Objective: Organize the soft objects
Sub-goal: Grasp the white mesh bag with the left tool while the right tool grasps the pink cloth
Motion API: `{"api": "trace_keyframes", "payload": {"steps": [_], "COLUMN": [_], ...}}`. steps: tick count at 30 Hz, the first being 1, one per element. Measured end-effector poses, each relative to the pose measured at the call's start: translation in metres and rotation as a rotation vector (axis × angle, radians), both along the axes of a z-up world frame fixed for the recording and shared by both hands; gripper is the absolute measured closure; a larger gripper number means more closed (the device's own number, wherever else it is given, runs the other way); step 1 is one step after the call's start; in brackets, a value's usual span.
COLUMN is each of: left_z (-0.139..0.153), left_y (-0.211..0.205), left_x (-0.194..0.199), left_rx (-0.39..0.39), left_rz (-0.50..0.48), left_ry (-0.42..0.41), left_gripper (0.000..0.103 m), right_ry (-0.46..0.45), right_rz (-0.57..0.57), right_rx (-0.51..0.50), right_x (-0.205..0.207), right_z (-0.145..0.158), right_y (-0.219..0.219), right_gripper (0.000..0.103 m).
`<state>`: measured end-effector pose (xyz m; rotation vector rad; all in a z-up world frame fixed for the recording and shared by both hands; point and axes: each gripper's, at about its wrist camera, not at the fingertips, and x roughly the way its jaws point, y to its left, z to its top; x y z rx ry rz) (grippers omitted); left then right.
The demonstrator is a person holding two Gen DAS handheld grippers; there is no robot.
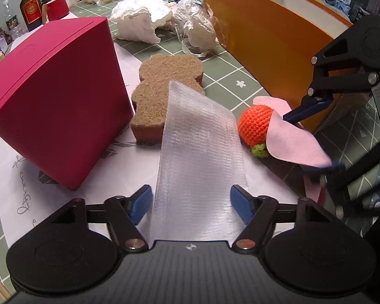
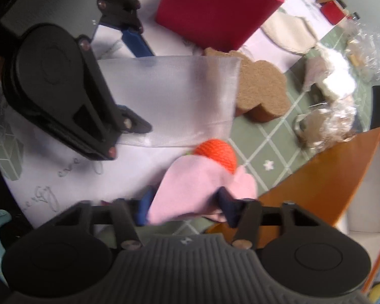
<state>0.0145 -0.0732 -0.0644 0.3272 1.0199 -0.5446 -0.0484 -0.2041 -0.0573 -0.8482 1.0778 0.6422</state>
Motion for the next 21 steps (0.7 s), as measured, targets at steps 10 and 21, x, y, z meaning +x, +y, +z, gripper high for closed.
{"api": "trace_keyframes", "payload": {"steps": [10,21], "left_z": [0.010,0.039], "left_y": [0.020,0.040], "left_x": [-0.005,-0.021], "left_rx": [-0.022,-0.082], "left_rz": [0.072,0.089], "left_ry": [0.056,0.017], "left_gripper": [0.093,0.099], "right_ry": [-0.038,-0.082], "right_rz": [-0.049,-0.071], "right_rx": [0.078,0.243], "right_x": [0.005,0.005], "right_z": [0.024,0.062], "right_y": [-0.018,-0.019], "right_gripper": [0.101,0.103]}}
